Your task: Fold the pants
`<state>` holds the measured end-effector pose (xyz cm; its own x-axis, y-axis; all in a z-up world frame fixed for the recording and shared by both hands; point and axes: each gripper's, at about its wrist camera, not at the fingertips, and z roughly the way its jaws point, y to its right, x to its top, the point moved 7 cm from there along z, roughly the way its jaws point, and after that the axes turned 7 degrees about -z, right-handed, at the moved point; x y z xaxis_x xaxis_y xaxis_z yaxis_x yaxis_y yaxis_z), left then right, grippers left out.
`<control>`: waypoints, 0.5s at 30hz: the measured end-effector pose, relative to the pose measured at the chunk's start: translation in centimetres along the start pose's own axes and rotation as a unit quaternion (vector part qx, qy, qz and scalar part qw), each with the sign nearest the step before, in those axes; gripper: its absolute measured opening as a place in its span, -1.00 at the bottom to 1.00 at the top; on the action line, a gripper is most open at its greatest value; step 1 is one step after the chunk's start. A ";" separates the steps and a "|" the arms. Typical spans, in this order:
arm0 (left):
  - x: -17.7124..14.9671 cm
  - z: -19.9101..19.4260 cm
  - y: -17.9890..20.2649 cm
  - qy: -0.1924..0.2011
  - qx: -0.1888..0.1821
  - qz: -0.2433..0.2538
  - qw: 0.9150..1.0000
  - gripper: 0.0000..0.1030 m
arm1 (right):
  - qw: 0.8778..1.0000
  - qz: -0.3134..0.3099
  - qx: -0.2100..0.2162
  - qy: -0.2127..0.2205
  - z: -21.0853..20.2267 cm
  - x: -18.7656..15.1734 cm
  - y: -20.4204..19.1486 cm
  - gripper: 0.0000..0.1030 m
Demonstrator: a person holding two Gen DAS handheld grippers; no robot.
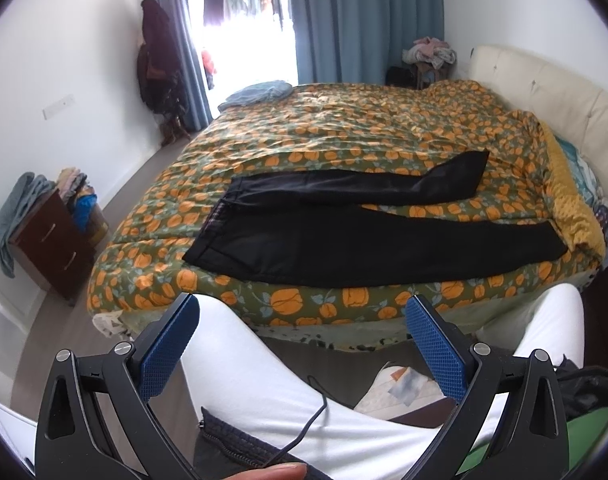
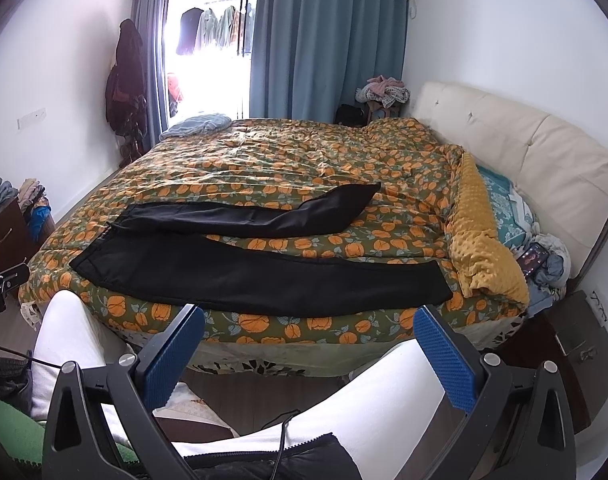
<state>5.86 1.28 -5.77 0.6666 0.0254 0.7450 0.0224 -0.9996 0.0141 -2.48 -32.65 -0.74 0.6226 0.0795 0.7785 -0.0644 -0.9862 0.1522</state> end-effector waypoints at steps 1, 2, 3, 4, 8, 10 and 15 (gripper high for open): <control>0.0 0.0 0.0 -0.001 0.001 0.000 1.000 0.99 | 1.000 -0.001 0.001 0.000 0.0 0.0 -0.1 1.00; -0.1 0.0 -0.1 -0.001 0.001 0.000 1.000 0.99 | 1.000 -0.001 0.002 -0.001 0.0 -0.1 -0.2 1.00; -0.1 0.0 0.0 0.000 0.001 0.001 1.000 0.99 | 1.000 -0.001 0.004 -0.002 0.1 -0.1 -0.3 1.00; -0.1 0.0 -0.1 0.000 0.002 0.001 1.000 0.99 | 1.000 -0.002 0.005 -0.002 0.1 -0.1 -0.3 1.00; -0.1 0.1 -0.1 -0.001 0.003 0.001 1.000 0.99 | 1.000 -0.001 0.007 -0.002 0.2 -0.2 -0.4 1.00; -0.1 0.1 -0.2 -0.001 0.003 0.001 1.000 0.99 | 1.000 -0.001 0.008 -0.002 0.1 -0.2 -0.5 1.00; 0.0 0.1 -0.3 -0.001 0.003 0.003 1.000 0.99 | 1.000 -0.001 0.013 0.000 0.1 -0.2 -0.7 1.00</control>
<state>5.95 1.56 -5.88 0.6679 0.0193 0.7440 0.0233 -0.9997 0.0050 -2.48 -31.97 -1.07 0.6222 0.0813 0.7786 -0.0433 -0.9895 0.1380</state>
